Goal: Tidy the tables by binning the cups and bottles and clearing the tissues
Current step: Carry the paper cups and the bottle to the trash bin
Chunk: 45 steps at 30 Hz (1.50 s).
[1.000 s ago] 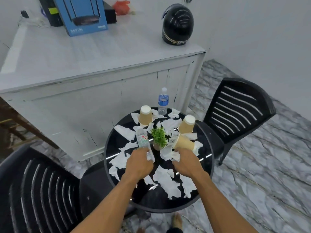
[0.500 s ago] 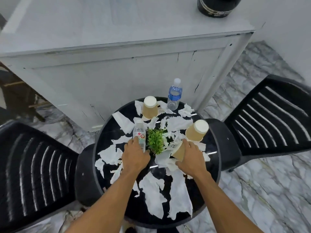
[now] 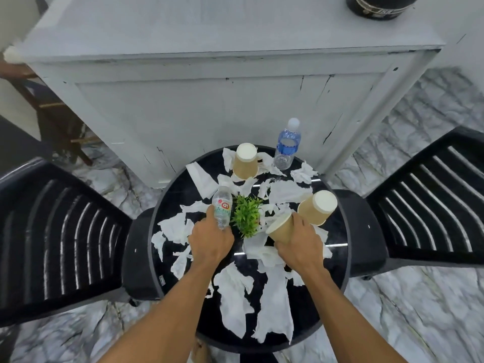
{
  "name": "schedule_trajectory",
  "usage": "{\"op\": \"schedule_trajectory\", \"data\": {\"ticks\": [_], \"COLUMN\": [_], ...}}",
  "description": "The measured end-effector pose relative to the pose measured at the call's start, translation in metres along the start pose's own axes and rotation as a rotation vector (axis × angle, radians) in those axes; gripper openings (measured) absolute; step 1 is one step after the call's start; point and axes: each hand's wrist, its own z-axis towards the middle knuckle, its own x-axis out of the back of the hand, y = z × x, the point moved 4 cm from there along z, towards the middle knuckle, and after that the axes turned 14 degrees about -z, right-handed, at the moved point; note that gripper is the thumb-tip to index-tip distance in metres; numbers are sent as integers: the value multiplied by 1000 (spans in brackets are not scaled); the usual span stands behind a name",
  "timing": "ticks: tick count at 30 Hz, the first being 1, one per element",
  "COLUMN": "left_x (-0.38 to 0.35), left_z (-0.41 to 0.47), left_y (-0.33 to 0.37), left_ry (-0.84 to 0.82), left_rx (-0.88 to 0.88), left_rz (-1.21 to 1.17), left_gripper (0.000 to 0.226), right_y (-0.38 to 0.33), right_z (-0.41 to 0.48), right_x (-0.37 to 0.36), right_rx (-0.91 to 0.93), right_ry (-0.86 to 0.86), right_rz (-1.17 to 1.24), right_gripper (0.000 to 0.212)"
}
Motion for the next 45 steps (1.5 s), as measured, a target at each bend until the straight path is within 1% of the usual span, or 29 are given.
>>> {"op": "schedule_trajectory", "data": {"ticks": [4,6,8,11,14,17,19,21,24,28,35,38,42,45], "left_x": [22,38,56,90,130,172,200,230,278,339,408,422,438,447], "left_z": [-16,-25,-35,-53,-77,-106,-128,-151,-187,-235,-309,-333,-354,-367], "left_y": [-3,-5,-9,-18,-36,-70,-99,-136,-200,-286,-420,-476,-548,-600], "left_ry": [55,94,130,194,262,336,395,462,566,720,944,978,978,1000], "left_rx": [-46,-69,-99,-155,-185,-170,-172,-175,-112,52,331,444,608,725], "left_rz": [-54,-97,-151,-229,-261,-309,-322,-327,-345,-355,-349,-339,-322,-404], "left_gripper": [57,62,64,61,59,59,60,61,65,70,68,63,62,61], "right_y": [-12,-19,-27,-44,-76,-126,-167,-211,-280,-371,-509,-559,-620,-663], "right_z": [-11,-20,-32,-61,-101,-144,-172,-198,-244,-308,-407,-440,-474,-499], "right_x": [15,27,40,57,64,60,49,32,3,-37,-125,-173,-244,-294], "right_rx": [0,-13,-43,-74,-7,105,202,291,425,635,949,1029,1063,1060], "right_ry": [82,131,205,364,520,545,506,415,281,137,-114,-210,-348,-476], "right_rz": [77,109,142,221,300,335,324,316,335,334,188,135,70,12], "right_gripper": [78,78,79,84,90,93,92,91,91,88,91,91,90,87]}}
